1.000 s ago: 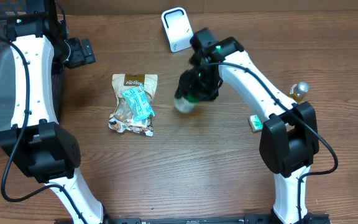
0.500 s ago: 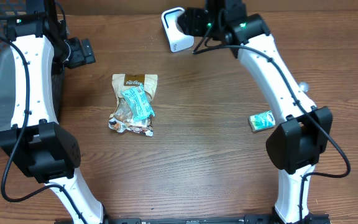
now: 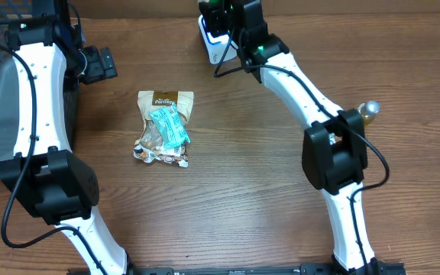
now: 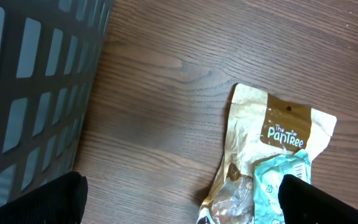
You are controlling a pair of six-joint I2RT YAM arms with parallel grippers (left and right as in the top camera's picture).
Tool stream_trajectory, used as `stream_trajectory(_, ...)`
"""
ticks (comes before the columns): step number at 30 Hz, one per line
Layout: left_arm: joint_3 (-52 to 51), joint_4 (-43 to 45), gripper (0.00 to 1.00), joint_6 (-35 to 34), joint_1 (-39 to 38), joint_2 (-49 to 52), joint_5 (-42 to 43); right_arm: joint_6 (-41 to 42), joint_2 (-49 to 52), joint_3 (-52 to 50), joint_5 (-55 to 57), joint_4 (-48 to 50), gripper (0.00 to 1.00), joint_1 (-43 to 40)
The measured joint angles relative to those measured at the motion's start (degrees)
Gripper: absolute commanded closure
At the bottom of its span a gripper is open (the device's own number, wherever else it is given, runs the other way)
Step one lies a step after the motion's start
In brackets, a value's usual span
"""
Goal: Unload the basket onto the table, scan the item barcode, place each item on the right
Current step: 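Carry the jar right and set it down near the Kleenex pack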
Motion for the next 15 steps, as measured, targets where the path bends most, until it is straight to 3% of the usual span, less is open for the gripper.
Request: stream_trajectory(15,0.00,-0.02,0.01,0.00,0.00,0.00,0.00,-0.35,4.81,-0.37,0.42,13.53,0.96,-0.33)
